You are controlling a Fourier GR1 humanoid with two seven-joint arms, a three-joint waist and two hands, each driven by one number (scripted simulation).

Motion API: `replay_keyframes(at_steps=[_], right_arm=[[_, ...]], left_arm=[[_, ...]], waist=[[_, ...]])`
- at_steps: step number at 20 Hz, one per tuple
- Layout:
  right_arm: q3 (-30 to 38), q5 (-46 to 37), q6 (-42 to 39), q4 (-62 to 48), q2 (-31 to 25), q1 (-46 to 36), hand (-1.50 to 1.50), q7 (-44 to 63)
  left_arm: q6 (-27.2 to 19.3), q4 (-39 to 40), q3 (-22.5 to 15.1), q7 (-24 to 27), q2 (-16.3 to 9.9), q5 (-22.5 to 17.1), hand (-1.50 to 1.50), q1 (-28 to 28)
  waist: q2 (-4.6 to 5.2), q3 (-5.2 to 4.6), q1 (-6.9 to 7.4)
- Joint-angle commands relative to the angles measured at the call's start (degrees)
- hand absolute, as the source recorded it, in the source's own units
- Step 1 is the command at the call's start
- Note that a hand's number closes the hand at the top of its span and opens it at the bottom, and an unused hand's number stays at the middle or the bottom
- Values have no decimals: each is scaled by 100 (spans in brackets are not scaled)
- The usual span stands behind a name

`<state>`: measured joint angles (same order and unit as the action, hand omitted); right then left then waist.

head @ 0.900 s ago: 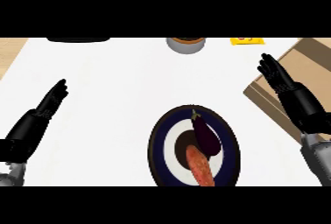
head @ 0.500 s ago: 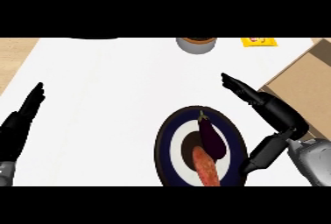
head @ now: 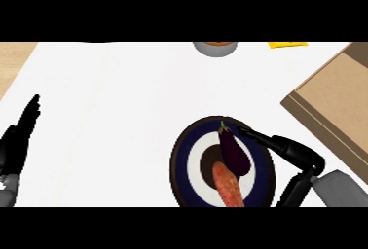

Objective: Pick the sweet potato from the plate and place it in the cardboard box

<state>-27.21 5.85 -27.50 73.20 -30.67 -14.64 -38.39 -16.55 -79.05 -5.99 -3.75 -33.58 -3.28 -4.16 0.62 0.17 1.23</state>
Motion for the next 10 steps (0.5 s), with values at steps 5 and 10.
replay_keyframes(at_steps=[5,10], right_arm=[[-299,-1712,630,-830,-268,-1067,-150,-1303],[-765,-2321,192,-716,-778,-1706,-150,-1015]], left_arm=[[5,248,70,62,105,114,0,-61],[167,280,156,83,34,100,0,-72]], waist=[[-33,-8,33],[-51,-19,-15]])
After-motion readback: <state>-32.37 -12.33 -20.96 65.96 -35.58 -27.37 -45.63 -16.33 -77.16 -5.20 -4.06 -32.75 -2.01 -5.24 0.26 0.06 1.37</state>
